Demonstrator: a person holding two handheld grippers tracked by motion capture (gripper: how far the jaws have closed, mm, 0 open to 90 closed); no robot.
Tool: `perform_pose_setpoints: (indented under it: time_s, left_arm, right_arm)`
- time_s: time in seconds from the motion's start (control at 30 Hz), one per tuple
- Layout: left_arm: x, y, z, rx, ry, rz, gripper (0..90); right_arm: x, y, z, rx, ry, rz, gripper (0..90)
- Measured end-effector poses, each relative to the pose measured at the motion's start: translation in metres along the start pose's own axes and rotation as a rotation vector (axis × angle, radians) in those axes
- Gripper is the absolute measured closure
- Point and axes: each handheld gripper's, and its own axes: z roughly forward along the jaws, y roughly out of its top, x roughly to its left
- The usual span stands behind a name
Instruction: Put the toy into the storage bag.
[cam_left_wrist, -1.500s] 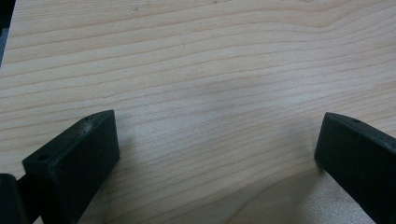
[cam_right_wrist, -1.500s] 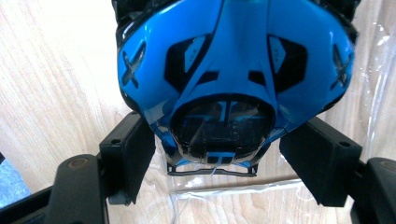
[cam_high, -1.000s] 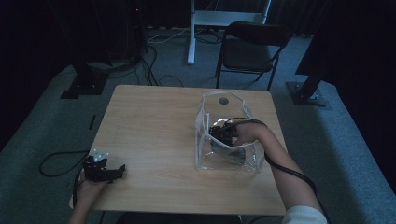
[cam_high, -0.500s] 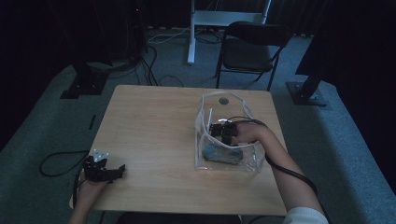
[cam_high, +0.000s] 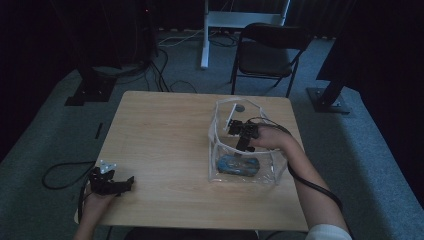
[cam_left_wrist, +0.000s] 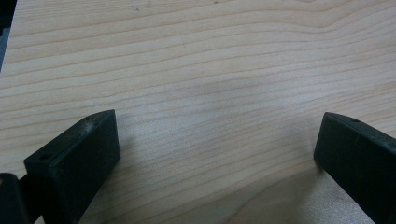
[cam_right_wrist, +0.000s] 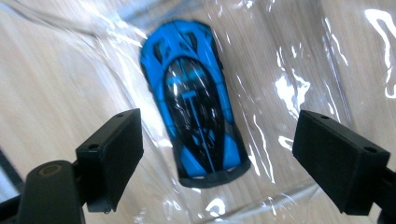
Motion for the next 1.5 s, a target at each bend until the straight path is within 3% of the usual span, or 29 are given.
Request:
perform_pose_setpoints:
  time_s: [0.07,0.17,0.43,0.73,1.03,1.5]
  left_arm:
    - [0.0,0.0,0.0,0.0,0.0,0.0,0.8]
    - [0.0,0.0,0.0,0.0,0.0,0.0,0.8]
    - [0.0,0.0,0.0,0.001,0.0,0.001,0.8]
    - [0.0,0.0,0.0,0.002,0.001,0.0,0.8]
    - [0.0,0.0,0.0,0.002,0.001,0.001,0.8]
    - [0.0,0.0,0.0,0.003,0.001,0.002,0.8]
  right_arm:
    - [-0.001,-0.002,-0.005,-0.024,0.036,0.02,15.7]
    - [-0.001,-0.003,-0.006,-0.031,0.045,0.017,15.8]
    - [-0.002,-0.006,-0.01,-0.059,0.043,0.034,15.8]
    - [-0.002,-0.013,-0.026,-0.154,0.022,0.062,15.8]
    - [-0.002,-0.02,-0.038,-0.199,0.018,0.07,15.8]
    - [0.001,-0.032,-0.054,-0.313,0.004,0.099,15.8]
